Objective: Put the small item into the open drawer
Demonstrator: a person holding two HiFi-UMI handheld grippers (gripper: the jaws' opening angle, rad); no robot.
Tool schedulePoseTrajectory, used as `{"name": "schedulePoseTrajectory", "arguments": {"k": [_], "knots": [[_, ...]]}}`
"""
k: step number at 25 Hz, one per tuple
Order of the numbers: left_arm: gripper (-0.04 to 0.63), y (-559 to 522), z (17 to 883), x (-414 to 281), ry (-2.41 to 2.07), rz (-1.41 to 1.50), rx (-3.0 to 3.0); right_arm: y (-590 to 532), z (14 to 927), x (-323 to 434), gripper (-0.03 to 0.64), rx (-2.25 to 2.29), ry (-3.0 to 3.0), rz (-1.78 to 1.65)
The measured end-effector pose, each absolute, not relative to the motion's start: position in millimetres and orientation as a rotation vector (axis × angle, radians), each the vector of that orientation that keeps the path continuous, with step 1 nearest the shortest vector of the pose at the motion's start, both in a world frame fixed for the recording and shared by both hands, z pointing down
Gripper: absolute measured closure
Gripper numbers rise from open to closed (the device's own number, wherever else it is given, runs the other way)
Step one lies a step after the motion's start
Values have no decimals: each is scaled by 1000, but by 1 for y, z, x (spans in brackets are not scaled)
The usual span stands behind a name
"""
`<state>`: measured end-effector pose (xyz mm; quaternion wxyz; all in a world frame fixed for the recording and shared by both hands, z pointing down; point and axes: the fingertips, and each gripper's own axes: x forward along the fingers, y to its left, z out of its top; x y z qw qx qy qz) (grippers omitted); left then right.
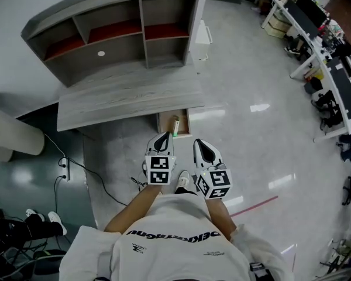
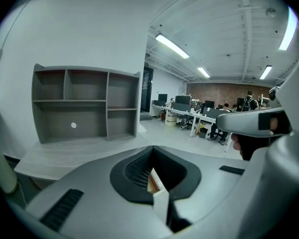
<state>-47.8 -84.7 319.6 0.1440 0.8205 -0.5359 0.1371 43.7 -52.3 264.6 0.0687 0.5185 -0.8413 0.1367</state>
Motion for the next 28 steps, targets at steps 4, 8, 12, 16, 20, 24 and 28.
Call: {"name": "schedulePoseTrajectory", "arguments": {"k": [4, 8, 12, 16, 20, 24, 28], "knots": [[580, -83, 303, -52, -1580, 348, 2405, -56, 251, 46, 586, 1588, -2547, 372], [580, -79, 290, -48, -1576, 362, 2445, -58, 246, 46, 586, 1595, -2557, 348], [580, -80, 282, -44, -1576, 343, 2471, -63, 243, 50, 586, 1607, -2558, 334], [580, -76, 277, -42, -1581, 317, 2472, -65, 241, 54, 586, 1621, -2559, 319], [580, -79, 270, -40, -1589, 301, 2488, -69, 241, 57, 586, 1635, -2553, 322], [580, -79, 270, -37, -1588, 296, 2498, -70, 243, 58, 586, 1634, -2547, 319], [580, -77, 266, -34, -1591, 298, 2517, -70, 242, 57, 586, 1630, -2550, 307]]}}
